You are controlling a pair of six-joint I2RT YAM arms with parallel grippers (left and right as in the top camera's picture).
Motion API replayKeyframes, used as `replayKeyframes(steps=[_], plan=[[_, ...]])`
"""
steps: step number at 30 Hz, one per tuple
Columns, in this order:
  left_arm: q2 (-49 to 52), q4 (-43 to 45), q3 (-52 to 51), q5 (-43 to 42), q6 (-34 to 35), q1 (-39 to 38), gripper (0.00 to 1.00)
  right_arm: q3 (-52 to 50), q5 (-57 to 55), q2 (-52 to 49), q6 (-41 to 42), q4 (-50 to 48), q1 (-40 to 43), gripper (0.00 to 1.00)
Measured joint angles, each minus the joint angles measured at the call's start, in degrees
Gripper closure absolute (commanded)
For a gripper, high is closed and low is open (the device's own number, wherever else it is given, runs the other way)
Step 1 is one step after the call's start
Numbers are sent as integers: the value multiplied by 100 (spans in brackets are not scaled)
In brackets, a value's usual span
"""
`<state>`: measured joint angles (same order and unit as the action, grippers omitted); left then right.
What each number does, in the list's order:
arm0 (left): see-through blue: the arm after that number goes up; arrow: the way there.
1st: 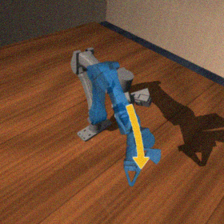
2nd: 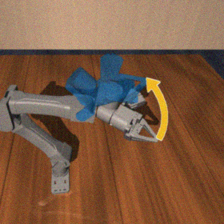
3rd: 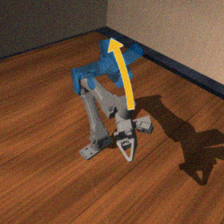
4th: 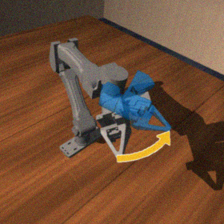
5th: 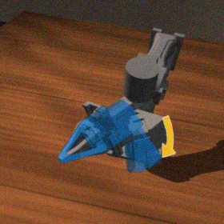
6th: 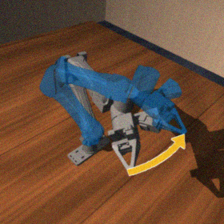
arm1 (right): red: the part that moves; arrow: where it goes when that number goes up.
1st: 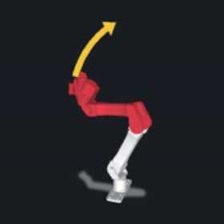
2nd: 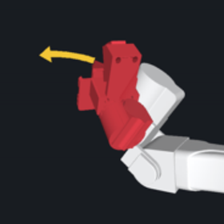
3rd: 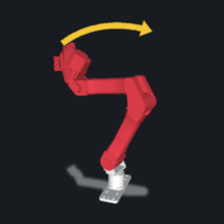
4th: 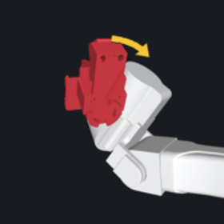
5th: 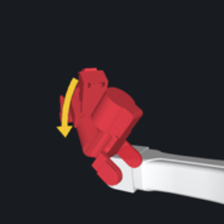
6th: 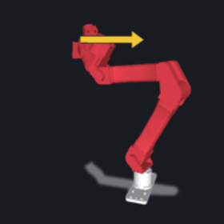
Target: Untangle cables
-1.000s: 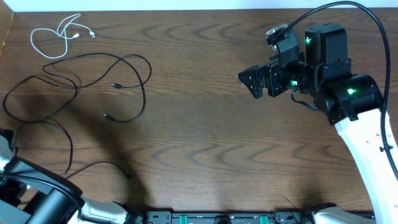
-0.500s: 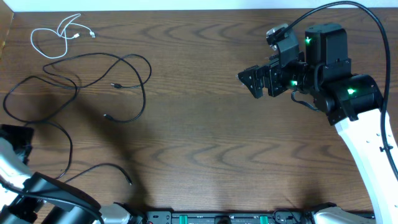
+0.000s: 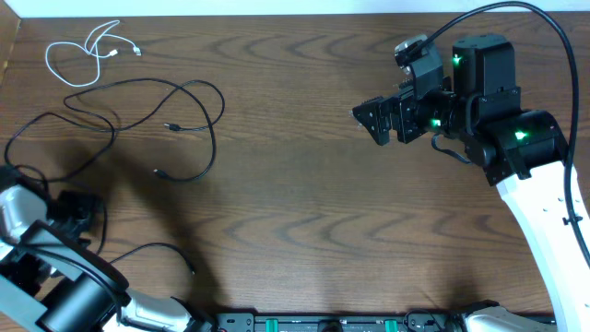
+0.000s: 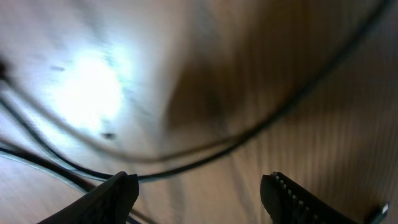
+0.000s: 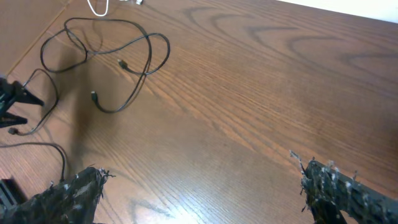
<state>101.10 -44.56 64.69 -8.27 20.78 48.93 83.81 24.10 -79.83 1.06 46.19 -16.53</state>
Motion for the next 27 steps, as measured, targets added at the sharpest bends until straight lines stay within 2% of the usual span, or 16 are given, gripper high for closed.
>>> replayKeyframes(steps=[4, 7, 9, 13, 22, 24, 26, 27], plan=[[129, 0, 0, 138, -136, -339, 31, 0, 2, 0, 0, 0, 0, 1], [240, 31, 0, 734, -175, -573, 31, 0, 4, 0, 0, 0, 0, 1], [293, 138, 0, 1182, -192, -682, 27, 0, 4, 0, 0, 0, 0, 1], [306, 254, 0, 1733, -415, -780, 27, 0, 4, 0, 0, 2, 0, 1], [306, 520, -409, 1349, -1082, -789, 28, 0, 4, 0, 0, -39, 0, 1], [275, 616, -468, 1287, -1198, -789, 37, 0, 4, 0, 0, -35, 0, 1], [251, 715, -520, 1211, -1294, -789, 60, 0, 4, 0, 0, -24, 0, 1], [249, 750, -540, 1156, -1320, -793, 68, 0, 4, 0, 0, -20, 0, 1]])
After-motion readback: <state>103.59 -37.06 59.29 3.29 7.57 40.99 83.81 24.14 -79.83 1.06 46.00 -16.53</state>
